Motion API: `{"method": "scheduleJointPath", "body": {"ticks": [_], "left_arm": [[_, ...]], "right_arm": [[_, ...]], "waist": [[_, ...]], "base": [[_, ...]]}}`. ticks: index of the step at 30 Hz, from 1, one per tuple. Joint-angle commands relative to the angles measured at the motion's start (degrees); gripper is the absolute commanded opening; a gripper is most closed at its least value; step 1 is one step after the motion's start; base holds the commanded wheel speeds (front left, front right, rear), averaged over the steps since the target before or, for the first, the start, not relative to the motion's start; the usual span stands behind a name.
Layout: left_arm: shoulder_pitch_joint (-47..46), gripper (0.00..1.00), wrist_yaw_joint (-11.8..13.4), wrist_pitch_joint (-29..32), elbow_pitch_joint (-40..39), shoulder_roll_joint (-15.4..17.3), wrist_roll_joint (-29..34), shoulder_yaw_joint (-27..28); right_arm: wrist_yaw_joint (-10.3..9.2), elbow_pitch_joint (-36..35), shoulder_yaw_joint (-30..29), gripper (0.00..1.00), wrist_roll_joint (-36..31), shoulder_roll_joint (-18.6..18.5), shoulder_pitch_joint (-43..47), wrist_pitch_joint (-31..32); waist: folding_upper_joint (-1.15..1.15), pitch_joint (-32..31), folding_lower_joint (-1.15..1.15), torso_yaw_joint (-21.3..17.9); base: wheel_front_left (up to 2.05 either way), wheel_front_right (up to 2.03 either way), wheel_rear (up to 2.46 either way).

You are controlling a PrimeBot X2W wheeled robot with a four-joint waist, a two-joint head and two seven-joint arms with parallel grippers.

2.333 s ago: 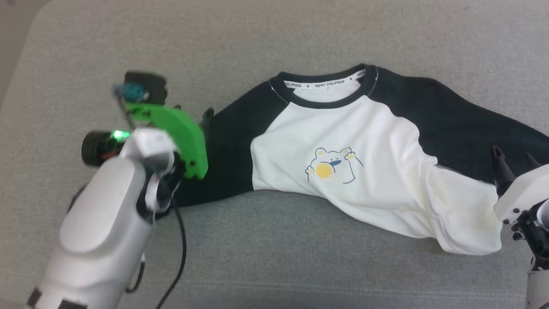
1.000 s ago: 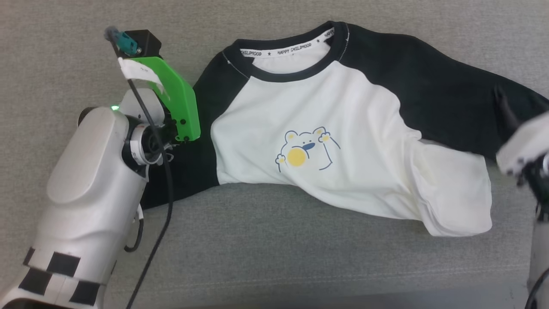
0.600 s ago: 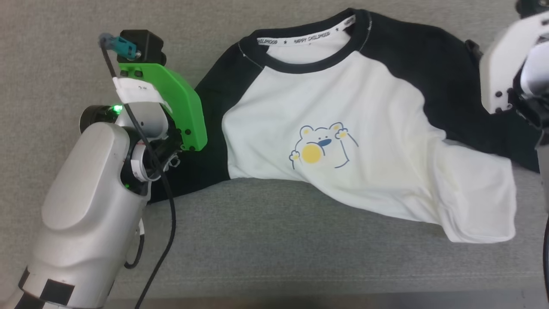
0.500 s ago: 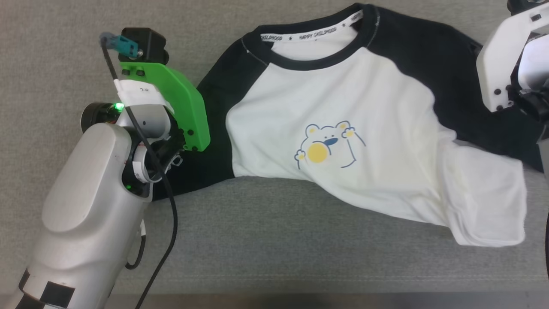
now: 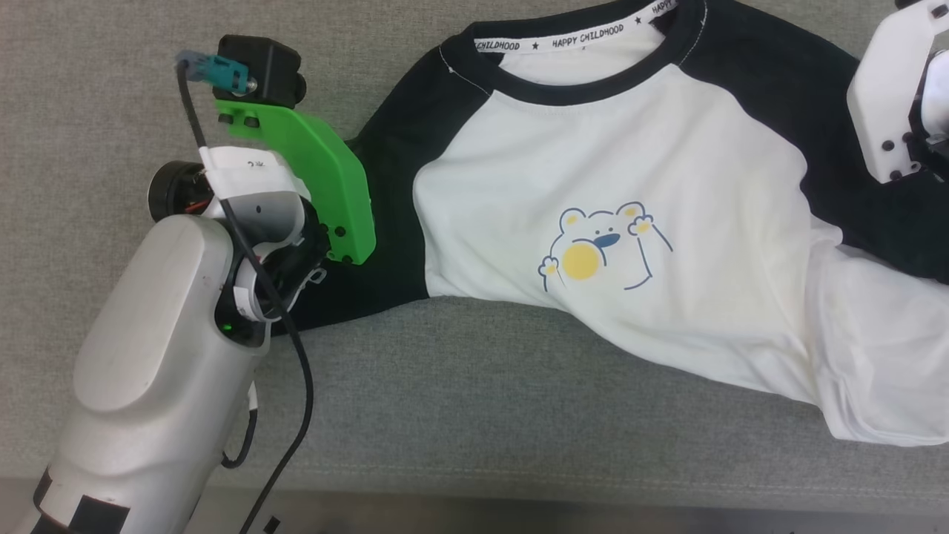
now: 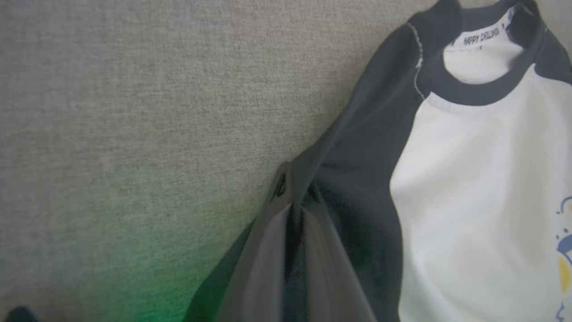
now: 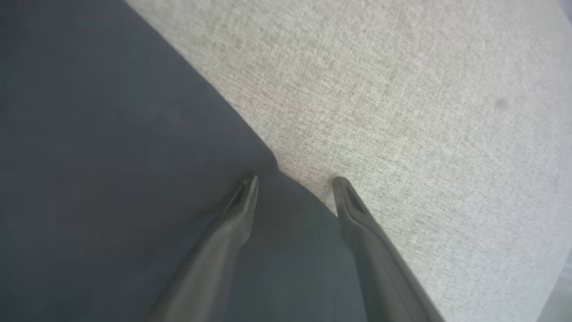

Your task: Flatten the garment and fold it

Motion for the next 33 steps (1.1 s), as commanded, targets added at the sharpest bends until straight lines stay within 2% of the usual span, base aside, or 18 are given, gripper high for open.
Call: {"method": "scheduleJointPath", "body": {"ticks": [1,4,9,12,22,26,29,33], "left_arm": [[1.8,0.00,0.6,-0.2,1.0,0.8,0.1,0.1],[2.2,0.00,0.3,-0.9,1.5,0.7,-0.3,0.3],[3.0,0.00,-0.7,-3.1,2.7,0.0,-1.6,1.1],[3.9,0.00,-1.1,-4.5,3.3,-0.4,-2.6,1.9],[4.7,0.00,-2.9,-7.0,2.2,-1.6,-7.7,5.6],[-0.7,0.00,-2.4,-7.9,3.4,0.5,-3.8,5.7],[-7.4,0.00,-2.0,-8.1,6.6,1.9,0.4,4.8],[-19.0,0.00,-1.7,-9.0,12.6,1.8,5.4,3.3]], "right_arm": [[0.45,2.4,2.3,0.00,2.0,1.7,4.3,1.5],[0.45,1.2,0.9,0.00,4.6,1.8,4.1,0.3],[0.45,-0.8,-5.5,0.00,6.2,3.0,4.2,-7.6],[0.45,-2.0,-8.9,0.00,7.7,3.8,5.8,-10.3],[0.45,-9.0,-15.0,0.00,11.9,5.9,9.6,-11.5],[0.45,-9.2,-16.2,0.00,10.7,7.3,5.7,-11.7],[0.45,-8.0,-14.9,0.00,7.9,7.2,0.2,-12.0],[0.45,-3.7,-14.2,0.00,4.1,8.6,-10.0,-13.0]], "waist": [[0.00,-0.3,0.00,-0.3],[0.00,-1.3,0.00,-0.8],[0.00,-5.0,0.00,-1.6],[0.00,-8.1,0.00,-2.1],[0.00,-15.8,0.00,-4.6],[0.00,-15.8,0.00,-5.3],[0.00,-14.8,0.00,-5.7],[0.00,-12.3,0.00,-6.3]], "base": [[0.00,0.00,0.00],[0.00,0.00,0.00],[0.00,0.00,0.00],[0.00,0.00,0.00],[0.00,0.00,0.00],[0.00,0.00,0.00],[0.00,0.00,0.00],[0.00,0.00,0.00]]}}
